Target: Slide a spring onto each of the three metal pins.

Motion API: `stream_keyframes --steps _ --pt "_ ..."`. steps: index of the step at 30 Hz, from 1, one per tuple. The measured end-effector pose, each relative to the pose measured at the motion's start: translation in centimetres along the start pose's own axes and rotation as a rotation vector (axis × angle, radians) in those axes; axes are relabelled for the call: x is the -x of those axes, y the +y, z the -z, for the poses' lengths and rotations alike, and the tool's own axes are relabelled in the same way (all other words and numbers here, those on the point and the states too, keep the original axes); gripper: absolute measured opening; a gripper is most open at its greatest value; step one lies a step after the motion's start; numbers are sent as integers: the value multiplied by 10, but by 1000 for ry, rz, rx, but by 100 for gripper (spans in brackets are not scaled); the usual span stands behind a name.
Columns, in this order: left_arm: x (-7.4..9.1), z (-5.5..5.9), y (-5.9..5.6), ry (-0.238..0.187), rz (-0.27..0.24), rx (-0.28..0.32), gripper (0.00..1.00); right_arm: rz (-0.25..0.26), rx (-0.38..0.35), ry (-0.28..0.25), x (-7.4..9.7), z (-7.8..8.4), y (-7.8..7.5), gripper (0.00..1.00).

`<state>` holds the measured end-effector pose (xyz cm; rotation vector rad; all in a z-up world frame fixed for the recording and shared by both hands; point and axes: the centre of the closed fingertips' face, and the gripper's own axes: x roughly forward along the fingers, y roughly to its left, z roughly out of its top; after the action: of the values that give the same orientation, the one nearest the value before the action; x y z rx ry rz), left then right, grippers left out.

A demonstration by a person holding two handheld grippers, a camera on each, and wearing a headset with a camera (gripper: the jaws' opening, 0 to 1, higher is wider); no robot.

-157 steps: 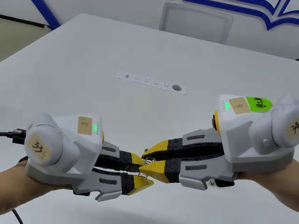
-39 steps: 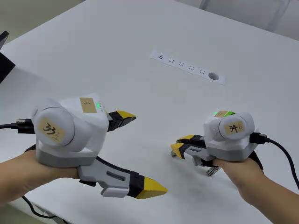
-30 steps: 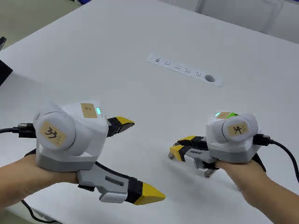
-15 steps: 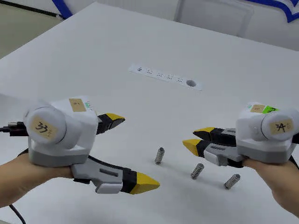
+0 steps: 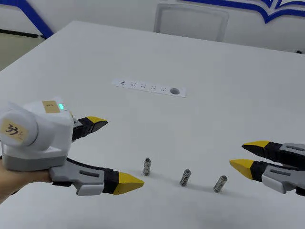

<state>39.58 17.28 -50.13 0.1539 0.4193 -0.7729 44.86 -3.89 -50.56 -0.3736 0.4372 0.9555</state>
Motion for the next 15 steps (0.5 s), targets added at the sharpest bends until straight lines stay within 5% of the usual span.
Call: stream_keyframes --steps 4,15 --pt "1 -13 -12 -64 61 41 100 -16 19 1 17 5 3 39" --pt "6 0 -10 -12 34 20 100 -47 -5 -2 36 12 12 52"
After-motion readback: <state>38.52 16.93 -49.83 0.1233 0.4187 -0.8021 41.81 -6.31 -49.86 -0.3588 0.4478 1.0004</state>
